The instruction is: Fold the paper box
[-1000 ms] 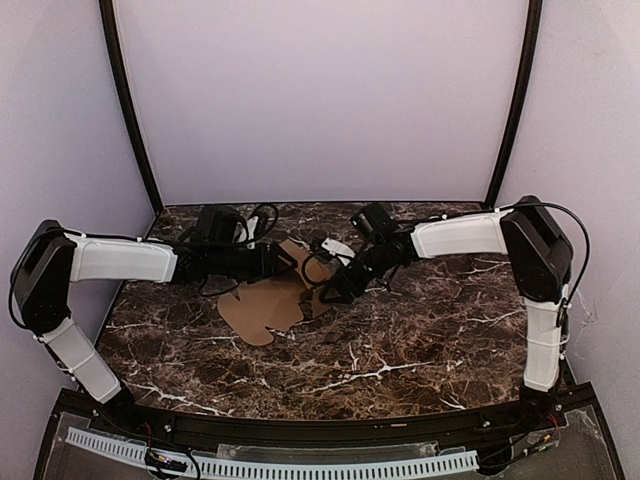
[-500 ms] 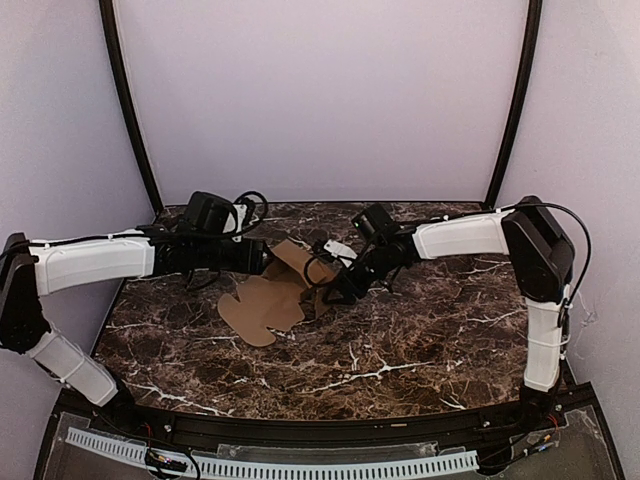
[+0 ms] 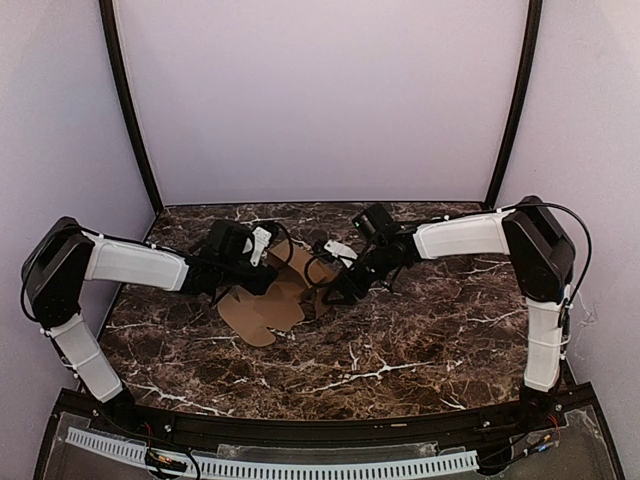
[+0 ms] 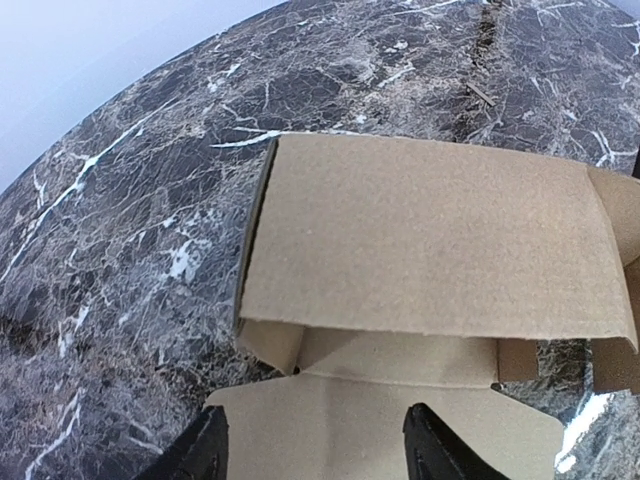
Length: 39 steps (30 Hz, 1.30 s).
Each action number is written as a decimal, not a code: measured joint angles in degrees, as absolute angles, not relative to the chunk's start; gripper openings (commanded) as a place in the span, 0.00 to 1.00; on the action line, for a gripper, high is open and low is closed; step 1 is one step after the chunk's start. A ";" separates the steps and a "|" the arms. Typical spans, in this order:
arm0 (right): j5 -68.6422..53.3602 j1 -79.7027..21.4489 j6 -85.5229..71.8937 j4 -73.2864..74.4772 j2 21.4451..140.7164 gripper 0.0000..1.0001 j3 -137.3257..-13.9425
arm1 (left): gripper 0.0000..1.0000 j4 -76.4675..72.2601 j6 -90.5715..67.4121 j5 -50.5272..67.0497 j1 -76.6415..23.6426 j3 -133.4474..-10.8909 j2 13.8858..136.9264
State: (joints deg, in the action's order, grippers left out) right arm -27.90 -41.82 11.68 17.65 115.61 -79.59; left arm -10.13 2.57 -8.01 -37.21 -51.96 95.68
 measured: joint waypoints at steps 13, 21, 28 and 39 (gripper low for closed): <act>-29.17 -40.64 11.70 17.85 115.59 0.64 -79.26 | 0.23 -17.61 6.90 -2.61 -33.32 -56.97 106.54; -29.80 -39.70 11.66 17.89 115.59 0.63 -79.26 | 0.04 -21.30 6.24 0.27 -33.26 -56.77 107.26; -30.00 -39.35 11.64 17.91 115.61 0.62 -79.26 | 0.01 -24.43 1.23 1.65 -33.26 -54.19 106.65; -31.18 -38.59 11.46 17.96 115.61 0.58 -79.26 | 0.01 -23.00 -9.74 -5.74 -40.01 -51.03 102.96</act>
State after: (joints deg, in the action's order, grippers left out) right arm -31.18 -38.59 11.46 17.96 115.61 -79.26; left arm -23.00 -9.74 -5.74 -40.01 -51.03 102.96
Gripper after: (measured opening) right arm 0.601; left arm 0.024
